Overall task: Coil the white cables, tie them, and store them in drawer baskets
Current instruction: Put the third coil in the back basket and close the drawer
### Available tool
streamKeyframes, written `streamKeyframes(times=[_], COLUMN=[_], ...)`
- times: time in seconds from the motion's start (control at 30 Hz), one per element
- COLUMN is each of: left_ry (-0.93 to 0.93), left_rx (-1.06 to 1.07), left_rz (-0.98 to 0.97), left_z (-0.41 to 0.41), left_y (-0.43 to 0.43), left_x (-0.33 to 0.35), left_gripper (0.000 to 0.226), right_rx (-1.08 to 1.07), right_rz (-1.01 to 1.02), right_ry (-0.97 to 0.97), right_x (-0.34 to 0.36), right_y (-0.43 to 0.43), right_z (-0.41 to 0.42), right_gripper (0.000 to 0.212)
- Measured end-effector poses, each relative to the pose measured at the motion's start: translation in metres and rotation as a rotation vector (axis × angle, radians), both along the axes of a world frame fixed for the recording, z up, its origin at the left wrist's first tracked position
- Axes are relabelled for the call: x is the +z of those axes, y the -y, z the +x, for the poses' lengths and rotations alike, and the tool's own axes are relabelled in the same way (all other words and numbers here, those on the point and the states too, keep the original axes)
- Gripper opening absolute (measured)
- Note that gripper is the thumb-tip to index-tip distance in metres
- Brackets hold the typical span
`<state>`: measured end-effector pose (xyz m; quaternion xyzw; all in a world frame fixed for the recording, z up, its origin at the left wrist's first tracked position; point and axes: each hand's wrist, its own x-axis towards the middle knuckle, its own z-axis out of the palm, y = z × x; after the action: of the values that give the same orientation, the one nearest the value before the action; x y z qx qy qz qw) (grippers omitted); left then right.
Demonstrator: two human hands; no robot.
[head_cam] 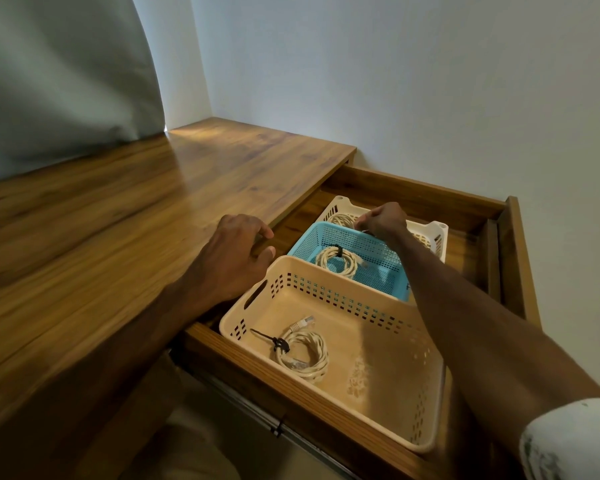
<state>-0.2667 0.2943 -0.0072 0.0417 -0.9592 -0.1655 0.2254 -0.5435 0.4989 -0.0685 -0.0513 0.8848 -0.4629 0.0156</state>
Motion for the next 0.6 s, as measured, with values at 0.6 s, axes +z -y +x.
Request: streamKeyframes(times=[0.6], left_ry=[0.275], left_rx=[-0.515], left_rz=[0.182], left_z=[0.023], left_y=[-0.037], left_x=[0.033], left_gripper=[0.015], right_rx=[0.033], right_rz=[-0.018], right_ry=[-0.065], right_x=[0.000], right_y=[0.001], right_z=[0.001], right_gripper=[0.007])
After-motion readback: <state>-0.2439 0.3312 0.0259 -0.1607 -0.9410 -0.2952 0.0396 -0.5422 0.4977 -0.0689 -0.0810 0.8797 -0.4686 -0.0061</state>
